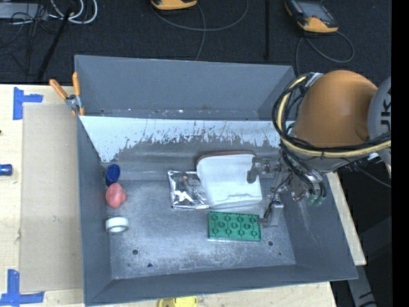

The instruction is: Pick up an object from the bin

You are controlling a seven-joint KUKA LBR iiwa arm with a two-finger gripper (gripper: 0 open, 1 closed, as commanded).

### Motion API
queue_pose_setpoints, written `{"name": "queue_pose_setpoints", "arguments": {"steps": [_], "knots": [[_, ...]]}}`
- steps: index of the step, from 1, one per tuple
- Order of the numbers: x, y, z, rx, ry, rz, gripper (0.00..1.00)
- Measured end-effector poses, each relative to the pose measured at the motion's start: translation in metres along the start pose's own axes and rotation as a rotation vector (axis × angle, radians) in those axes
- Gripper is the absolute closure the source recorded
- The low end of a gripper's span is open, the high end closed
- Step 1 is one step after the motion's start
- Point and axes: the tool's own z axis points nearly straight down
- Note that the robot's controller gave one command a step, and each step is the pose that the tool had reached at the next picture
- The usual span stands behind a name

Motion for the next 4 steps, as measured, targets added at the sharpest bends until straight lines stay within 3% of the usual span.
{"name": "queue_pose_setpoints", "arguments": {"steps": [1, 2, 3, 4], "knots": [[0.028, -0.049, 0.095, 0.0, 0.009, 0.108, 0.0], [0.037, -0.058, 0.156, -0.001, 0.002, -0.017, 0.0], [0.034, -0.058, 0.152, 0.001, -0.005, -0.018, 1.0], [0.005, -0.121, 0.145, 0.003, -0.004, 0.009, 1.0]]}}
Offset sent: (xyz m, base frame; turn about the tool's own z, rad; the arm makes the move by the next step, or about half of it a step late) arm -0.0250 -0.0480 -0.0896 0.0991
